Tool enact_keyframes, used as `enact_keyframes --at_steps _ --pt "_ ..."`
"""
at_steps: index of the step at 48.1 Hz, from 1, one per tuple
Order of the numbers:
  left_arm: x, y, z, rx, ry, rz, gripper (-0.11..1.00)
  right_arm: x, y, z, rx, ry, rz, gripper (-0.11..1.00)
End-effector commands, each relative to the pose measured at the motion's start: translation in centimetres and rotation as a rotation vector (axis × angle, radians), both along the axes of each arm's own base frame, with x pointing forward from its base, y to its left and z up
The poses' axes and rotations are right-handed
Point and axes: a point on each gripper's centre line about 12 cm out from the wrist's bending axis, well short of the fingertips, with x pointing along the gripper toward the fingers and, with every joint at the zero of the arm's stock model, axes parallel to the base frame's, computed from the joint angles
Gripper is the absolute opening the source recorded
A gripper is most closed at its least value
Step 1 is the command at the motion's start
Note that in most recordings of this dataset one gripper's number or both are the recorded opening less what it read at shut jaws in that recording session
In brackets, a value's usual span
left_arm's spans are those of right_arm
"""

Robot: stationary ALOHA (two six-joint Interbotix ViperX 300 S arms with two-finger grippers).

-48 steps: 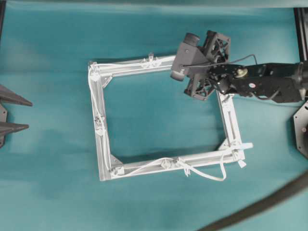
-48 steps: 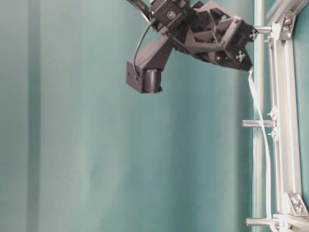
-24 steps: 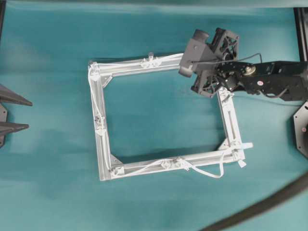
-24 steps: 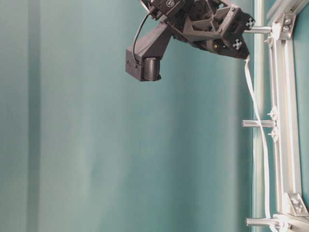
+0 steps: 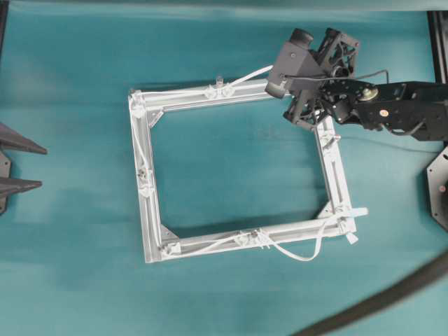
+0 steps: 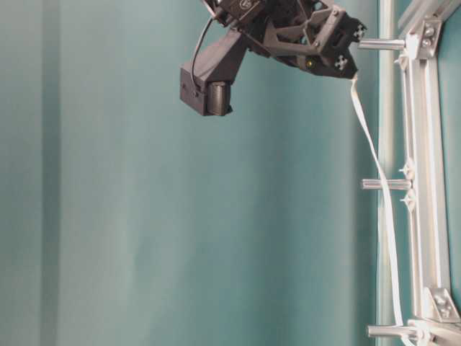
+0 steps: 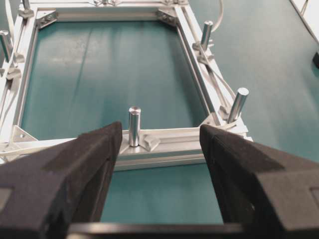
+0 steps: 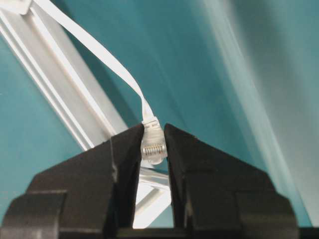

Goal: Move the cable alternately left and right between 8 pins so it hooks onto each one.

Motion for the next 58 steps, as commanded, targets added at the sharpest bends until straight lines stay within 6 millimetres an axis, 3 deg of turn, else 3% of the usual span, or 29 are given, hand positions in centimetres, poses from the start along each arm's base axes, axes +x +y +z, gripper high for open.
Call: enact_keyframes --at_steps 1,41,58 --pt "0.1 0.0 0.6 0.005 -0.008 0.002 0.66 -0.5 -0.7 1.2 -0.028 -0.014 -0.032 0.17" --pt "0.1 0.0 0.7 0.005 -0.011 0.002 0.66 -2.7 -2.0 0.4 -0.059 0.060 -0.113 0.17" --pt "0.1 0.0 0.6 0.005 -0.008 0.002 0.66 -3.1 -1.3 -0.2 -0.004 0.028 -0.100 0.17"
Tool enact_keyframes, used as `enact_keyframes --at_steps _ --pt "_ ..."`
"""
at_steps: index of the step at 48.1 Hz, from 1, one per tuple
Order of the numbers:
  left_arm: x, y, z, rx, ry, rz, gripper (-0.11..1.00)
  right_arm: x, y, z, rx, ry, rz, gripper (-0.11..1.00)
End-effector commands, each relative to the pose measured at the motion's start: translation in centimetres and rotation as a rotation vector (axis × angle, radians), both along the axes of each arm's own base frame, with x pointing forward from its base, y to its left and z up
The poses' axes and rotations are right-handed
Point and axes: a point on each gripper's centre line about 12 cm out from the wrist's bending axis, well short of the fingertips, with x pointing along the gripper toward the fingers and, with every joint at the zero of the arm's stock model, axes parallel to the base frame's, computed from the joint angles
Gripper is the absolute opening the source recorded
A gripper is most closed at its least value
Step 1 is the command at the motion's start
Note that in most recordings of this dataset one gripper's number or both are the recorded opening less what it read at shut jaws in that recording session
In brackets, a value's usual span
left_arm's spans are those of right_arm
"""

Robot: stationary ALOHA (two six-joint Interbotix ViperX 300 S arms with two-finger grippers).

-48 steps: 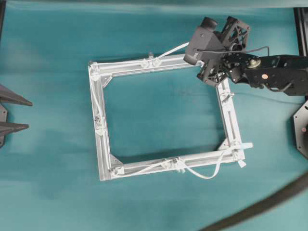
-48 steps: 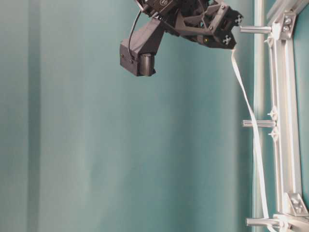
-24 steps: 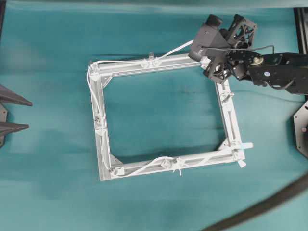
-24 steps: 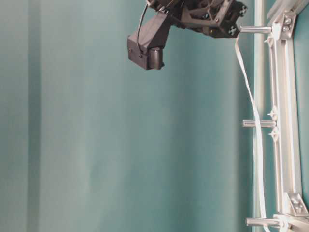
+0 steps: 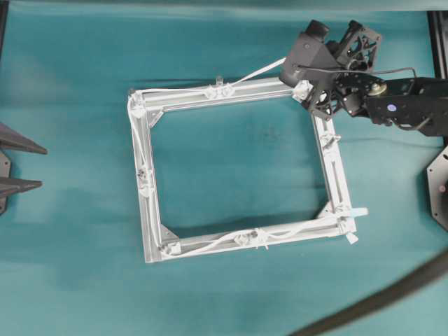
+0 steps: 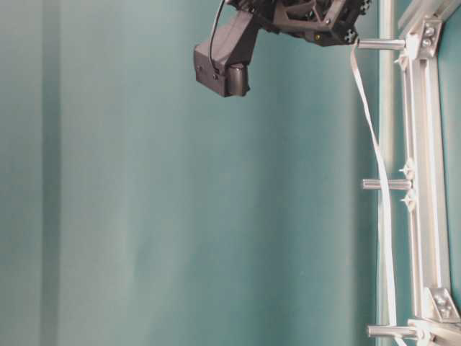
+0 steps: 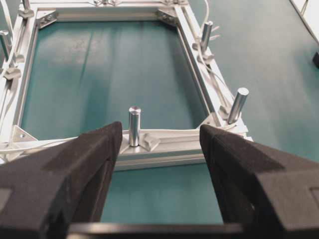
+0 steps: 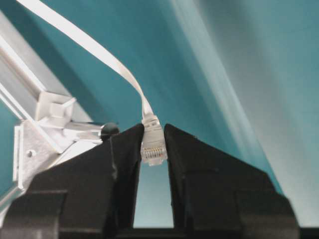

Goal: Move the cable alternately left and right between 8 pins so it hooks onto each one.

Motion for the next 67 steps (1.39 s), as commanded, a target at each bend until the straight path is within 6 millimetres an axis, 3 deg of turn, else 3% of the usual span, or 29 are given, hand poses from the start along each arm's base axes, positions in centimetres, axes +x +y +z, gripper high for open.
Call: enact_keyframes --at_steps 1,15,37,55,67 --pt "0.1 0.0 0.7 0.004 -0.011 0.002 0.66 -0.2 0.2 0.7 0.022 -0.049 0.002 0.17" --pt "0.1 0.0 0.6 0.005 -0.009 0.002 0.66 -0.8 1.8 -1.0 0.163 -0.111 0.004 0.17" --pt "0.1 0.0 0.7 0.004 -0.011 0.002 0.66 0.3 2.7 -1.2 0.276 -0.263 -0.027 0.17" --pt "0.1 0.0 0.6 0.005 -0.009 0.002 0.66 -0.7 3.7 -3.0 0.383 -0.341 -0.114 0.17" --pt "0.1 0.0 0.7 0.004 -0.011 0.002 0.66 -0.6 3.7 -2.8 0.390 -0.360 -0.128 0.17"
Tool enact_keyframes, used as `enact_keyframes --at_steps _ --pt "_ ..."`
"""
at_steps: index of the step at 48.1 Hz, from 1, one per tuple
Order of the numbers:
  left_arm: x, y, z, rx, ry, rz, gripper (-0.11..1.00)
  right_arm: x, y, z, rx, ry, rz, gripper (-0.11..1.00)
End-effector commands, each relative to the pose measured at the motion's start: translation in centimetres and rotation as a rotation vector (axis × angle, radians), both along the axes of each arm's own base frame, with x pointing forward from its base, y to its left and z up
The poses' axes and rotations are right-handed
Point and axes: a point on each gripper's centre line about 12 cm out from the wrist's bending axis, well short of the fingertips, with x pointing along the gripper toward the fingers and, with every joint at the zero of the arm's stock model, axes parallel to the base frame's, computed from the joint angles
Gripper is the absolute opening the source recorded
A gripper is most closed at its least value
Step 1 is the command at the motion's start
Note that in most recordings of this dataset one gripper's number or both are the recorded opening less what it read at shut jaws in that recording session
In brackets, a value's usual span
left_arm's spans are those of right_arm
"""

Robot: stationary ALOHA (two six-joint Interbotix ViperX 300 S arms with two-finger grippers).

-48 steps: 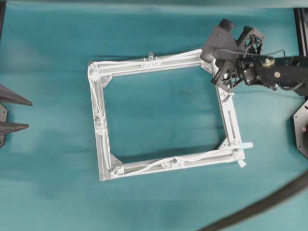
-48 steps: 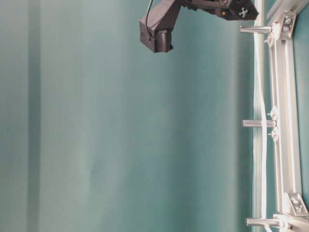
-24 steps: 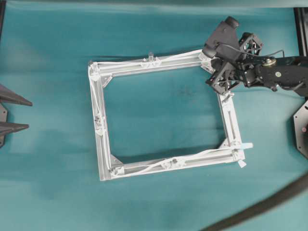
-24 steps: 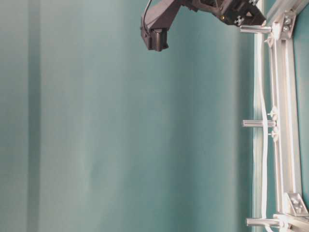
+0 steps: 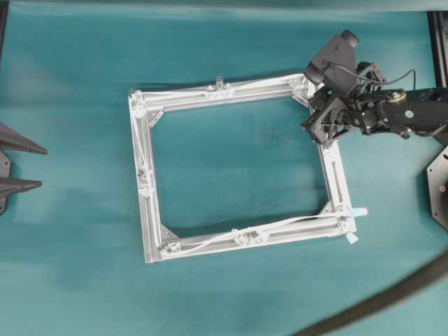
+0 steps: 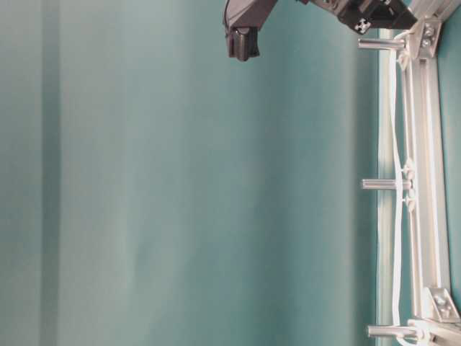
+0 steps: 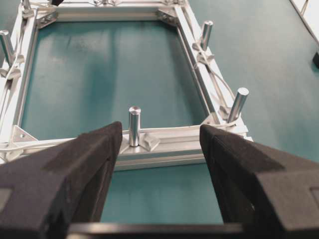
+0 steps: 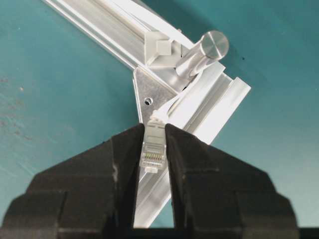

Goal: Move the cable alternately left and right between 8 pins so it hooks onto each one.

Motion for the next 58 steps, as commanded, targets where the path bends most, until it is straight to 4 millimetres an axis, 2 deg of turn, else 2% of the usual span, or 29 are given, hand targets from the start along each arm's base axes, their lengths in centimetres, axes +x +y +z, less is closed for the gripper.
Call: enact_keyframes --at_steps 1,3,7,11,19,28,36,46,58 --pt "0.1 0.0 0.7 0.005 -0.011 0.002 0.66 0.5 0.2 0.9 -0.001 -0.038 0.007 0.19" --pt "0.1 0.0 0.7 0.005 -0.011 0.002 0.66 0.5 0.2 0.9 -0.002 -0.036 0.006 0.26" --pt "0.1 0.0 0.6 0.005 -0.009 0.002 0.66 0.4 0.0 0.9 -0.008 -0.026 -0.003 0.48" --pt "0.1 0.0 0.7 0.005 -0.011 0.002 0.66 0.3 -0.1 1.0 -0.015 -0.022 -0.011 0.61" --pt "0.1 0.0 0.7 0.005 -0.011 0.002 0.66 0.1 0.0 1.6 -0.024 -0.035 -0.014 0.61" --pt "0.1 0.0 0.7 0.005 -0.011 0.002 0.66 -0.9 0.1 3.7 -0.054 -0.089 -0.022 0.61" --pt "0.1 0.0 0.7 0.005 -0.011 0.002 0.66 -1.9 0.6 4.7 -0.053 -0.141 -0.008 0.62" --pt "0.1 0.0 0.7 0.005 -0.011 0.002 0.66 -2.5 1.7 5.4 -0.024 -0.233 0.050 0.62" --pt "0.1 0.0 0.7 0.005 -0.011 0.002 0.66 -3.0 4.3 6.0 0.055 -0.400 0.204 0.62"
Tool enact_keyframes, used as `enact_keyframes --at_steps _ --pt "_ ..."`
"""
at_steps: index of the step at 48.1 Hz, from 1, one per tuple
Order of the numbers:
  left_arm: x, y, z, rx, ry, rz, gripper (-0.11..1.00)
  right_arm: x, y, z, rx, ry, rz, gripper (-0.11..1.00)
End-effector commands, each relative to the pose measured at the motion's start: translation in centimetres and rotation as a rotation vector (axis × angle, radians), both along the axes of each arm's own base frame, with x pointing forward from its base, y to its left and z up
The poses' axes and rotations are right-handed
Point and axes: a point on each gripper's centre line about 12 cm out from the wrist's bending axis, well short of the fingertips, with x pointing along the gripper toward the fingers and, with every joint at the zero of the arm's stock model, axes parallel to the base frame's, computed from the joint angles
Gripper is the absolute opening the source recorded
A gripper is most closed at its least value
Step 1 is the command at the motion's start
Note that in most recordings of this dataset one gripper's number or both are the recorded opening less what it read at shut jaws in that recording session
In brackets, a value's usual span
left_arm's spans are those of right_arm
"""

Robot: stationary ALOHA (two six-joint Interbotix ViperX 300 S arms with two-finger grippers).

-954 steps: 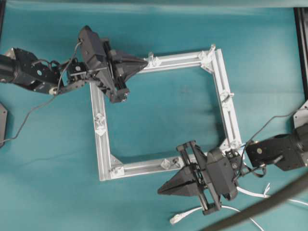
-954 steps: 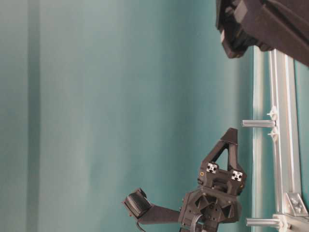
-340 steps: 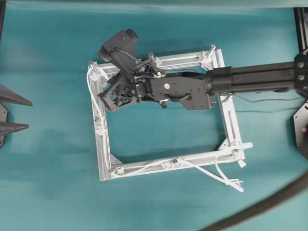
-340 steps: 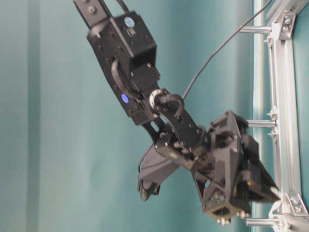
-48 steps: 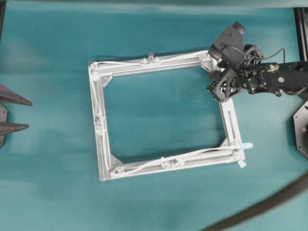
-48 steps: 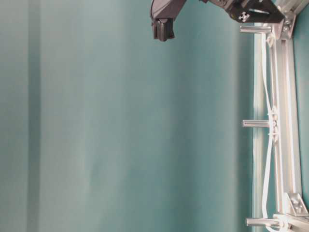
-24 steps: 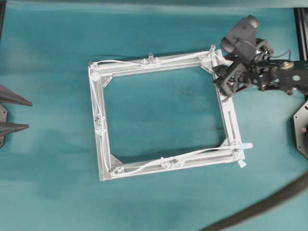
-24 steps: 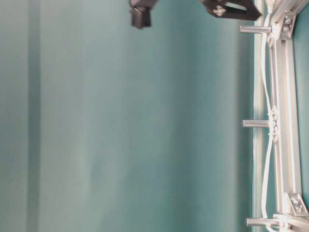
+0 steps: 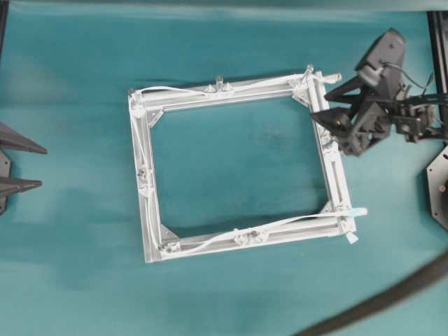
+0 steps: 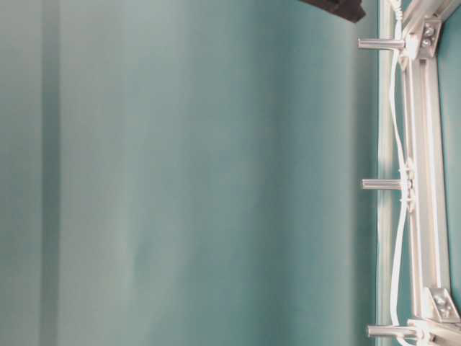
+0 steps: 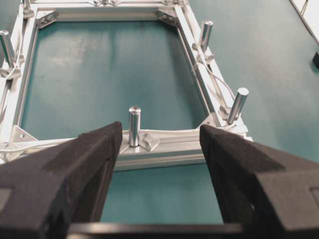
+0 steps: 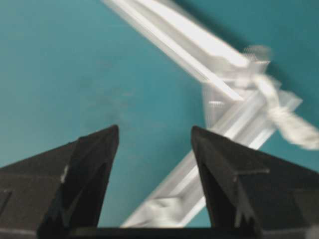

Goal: Move the cable alternately left and right between 8 pins so it hooks onto each one.

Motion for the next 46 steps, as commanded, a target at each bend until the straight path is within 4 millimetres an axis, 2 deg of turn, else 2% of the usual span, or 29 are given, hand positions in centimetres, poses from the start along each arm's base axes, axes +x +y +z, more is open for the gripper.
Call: enact_keyframes --at_steps 1,8,14,23,29,38,46 --pt "0.1 0.0 0.7 0.004 -0.011 0.002 0.66 -0.2 0.8 0.7 0.012 -0.065 0.047 0.62" --pt "0.1 0.0 0.7 0.004 -0.011 0.002 0.66 -1.8 1.6 1.1 -0.006 -0.111 0.079 0.62" --pt "0.1 0.0 0.6 0.005 -0.009 0.002 0.66 -4.3 2.1 2.0 -0.070 -0.165 0.087 0.62" --pt "0.1 0.0 0.6 0.004 -0.011 0.002 0.66 -8.0 2.9 3.8 -0.140 -0.325 0.057 0.61" --pt "0.1 0.0 0.7 0.004 -0.011 0.002 0.66 -9.9 3.5 4.3 -0.152 -0.439 0.047 0.61" --pt "0.1 0.0 0.6 0.005 -0.009 0.002 0.66 -10.4 4.6 3.8 -0.134 -0.486 0.105 0.61" --pt "0.1 0.0 0.7 0.004 -0.011 0.002 0.66 -9.7 6.4 2.0 -0.082 -0.442 0.243 0.61"
